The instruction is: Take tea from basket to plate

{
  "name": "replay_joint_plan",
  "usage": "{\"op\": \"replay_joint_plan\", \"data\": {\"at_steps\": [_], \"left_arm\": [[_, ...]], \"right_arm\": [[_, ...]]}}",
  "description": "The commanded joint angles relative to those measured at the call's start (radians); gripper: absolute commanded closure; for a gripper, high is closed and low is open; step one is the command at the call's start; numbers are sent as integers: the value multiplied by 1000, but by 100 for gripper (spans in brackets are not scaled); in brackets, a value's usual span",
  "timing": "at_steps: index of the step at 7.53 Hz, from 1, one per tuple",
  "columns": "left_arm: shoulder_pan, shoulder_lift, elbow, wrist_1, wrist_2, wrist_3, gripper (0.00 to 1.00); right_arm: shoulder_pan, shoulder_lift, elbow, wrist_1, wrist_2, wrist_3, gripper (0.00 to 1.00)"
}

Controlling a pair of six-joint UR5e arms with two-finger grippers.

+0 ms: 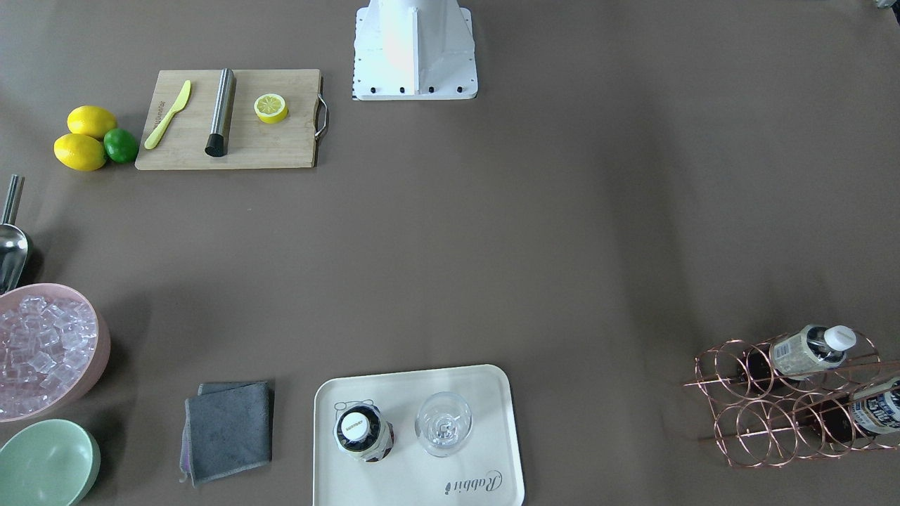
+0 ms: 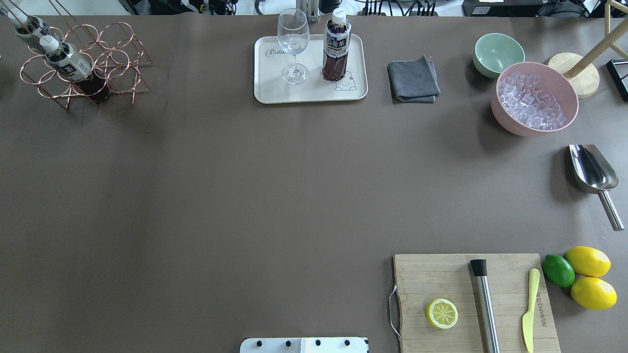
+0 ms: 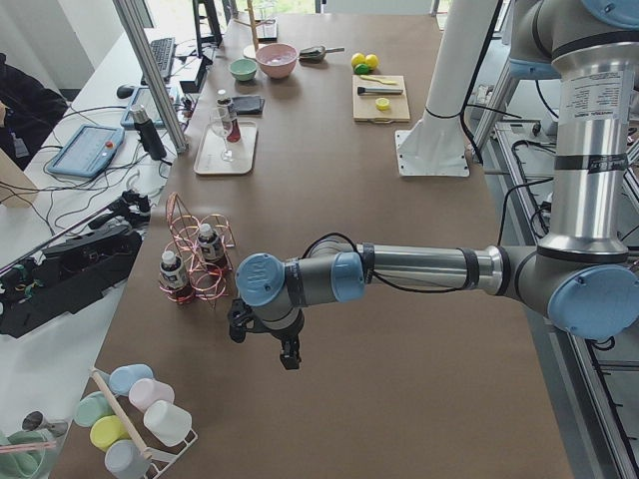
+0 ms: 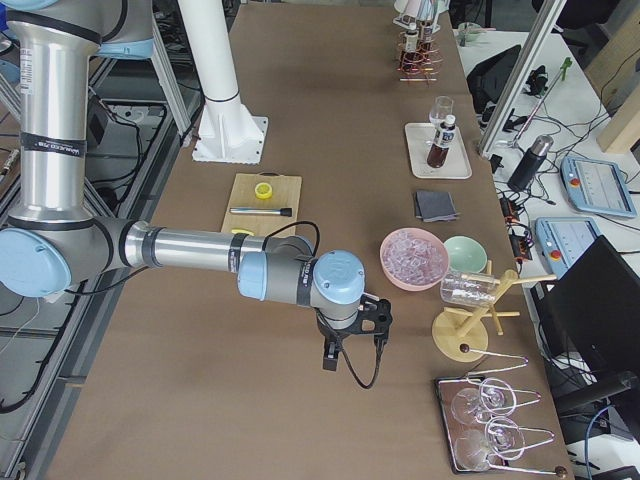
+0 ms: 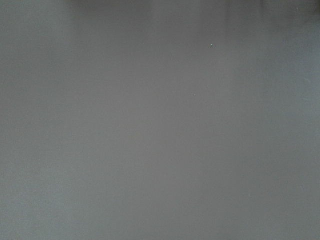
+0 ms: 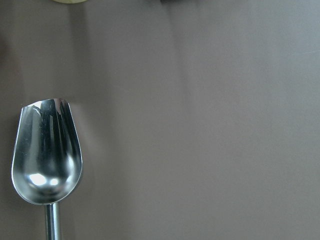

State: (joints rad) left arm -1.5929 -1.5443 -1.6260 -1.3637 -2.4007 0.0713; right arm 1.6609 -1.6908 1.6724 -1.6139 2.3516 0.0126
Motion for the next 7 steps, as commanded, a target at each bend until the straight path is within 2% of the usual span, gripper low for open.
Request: {"op": "replay_joint_plan", "data": {"at_steps": [1, 7], "left_arm": [[2, -2, 0, 0, 0, -2, 2], [1, -2, -6, 0, 28, -5, 2]], "right_arm": [[0, 0, 1, 6, 0, 44, 0], [-4, -1, 0, 6, 3, 43, 0]]}}
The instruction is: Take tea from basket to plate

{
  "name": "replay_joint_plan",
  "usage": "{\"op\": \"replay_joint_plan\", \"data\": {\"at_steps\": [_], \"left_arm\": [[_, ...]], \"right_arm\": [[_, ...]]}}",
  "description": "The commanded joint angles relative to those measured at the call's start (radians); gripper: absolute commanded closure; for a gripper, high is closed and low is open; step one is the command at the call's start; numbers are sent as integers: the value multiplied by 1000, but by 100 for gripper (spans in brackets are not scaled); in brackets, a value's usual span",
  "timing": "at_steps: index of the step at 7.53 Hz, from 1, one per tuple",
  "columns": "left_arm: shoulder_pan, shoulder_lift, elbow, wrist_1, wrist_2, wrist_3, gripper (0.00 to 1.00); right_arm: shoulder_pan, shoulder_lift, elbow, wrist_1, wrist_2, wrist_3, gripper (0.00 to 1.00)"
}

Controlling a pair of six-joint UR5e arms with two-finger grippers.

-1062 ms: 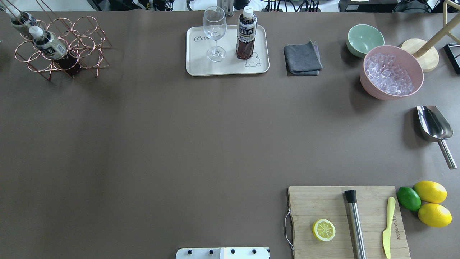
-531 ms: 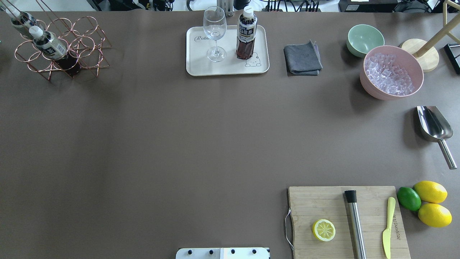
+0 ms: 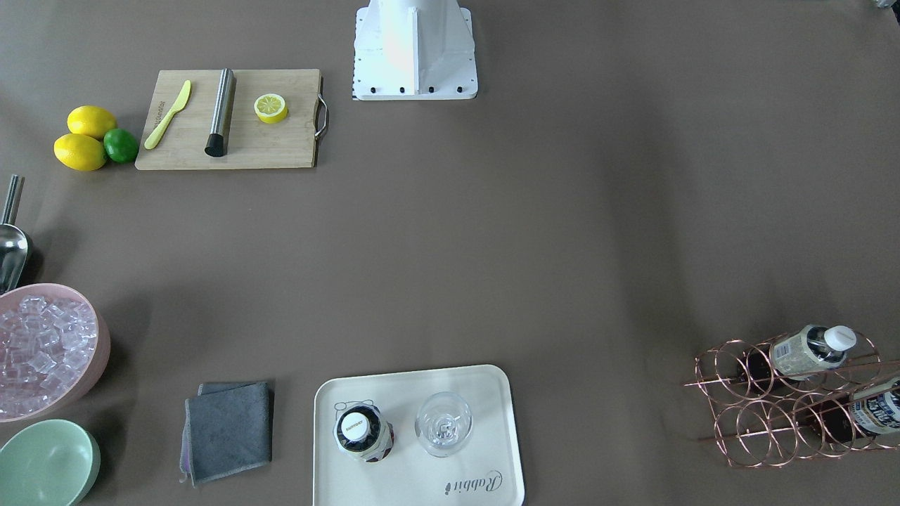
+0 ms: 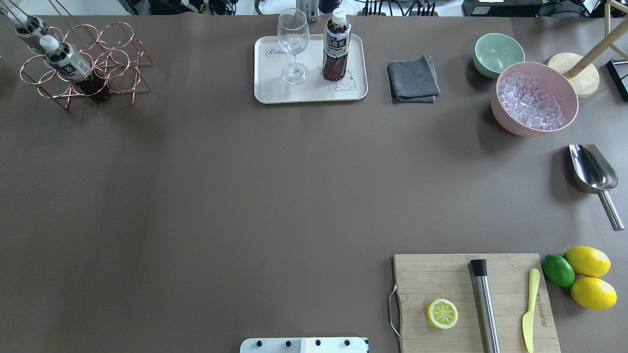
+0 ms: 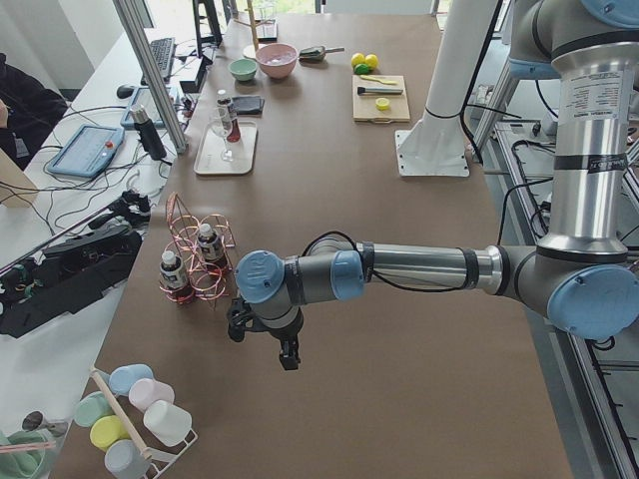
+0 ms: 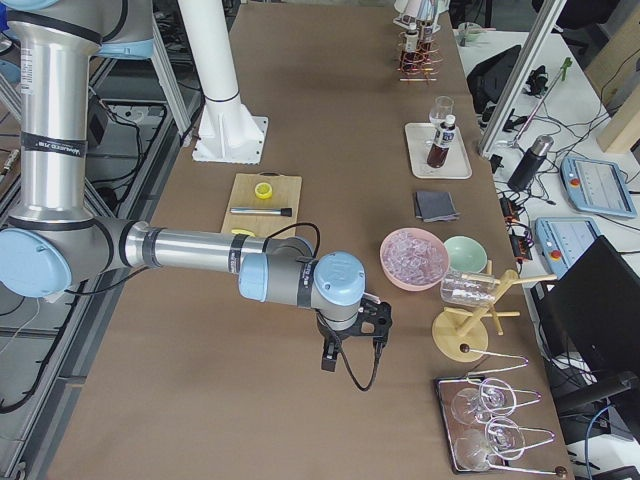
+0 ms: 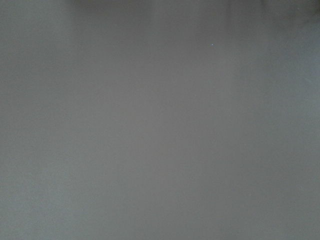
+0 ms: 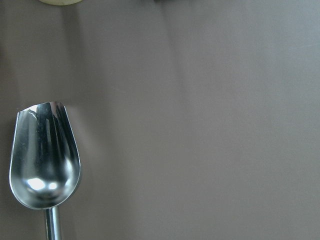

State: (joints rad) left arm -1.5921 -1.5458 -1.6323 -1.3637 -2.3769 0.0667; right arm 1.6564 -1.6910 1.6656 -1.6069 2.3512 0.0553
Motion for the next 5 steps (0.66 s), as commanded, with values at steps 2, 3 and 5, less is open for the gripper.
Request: {"op": "replay_joint_plan", "data": {"at_steps": [2, 3, 5], "left_arm": [[0, 0, 0, 0, 4, 2, 2], [0, 0, 2, -2, 5, 2, 2], [1, -5, 2, -2, 4, -1, 2]], "right_arm": [[-1, -1, 13, 1, 7, -2, 0], [-1, -2, 11, 1, 5, -2, 0], [-1, -2, 13, 1, 5, -2, 0]]}}
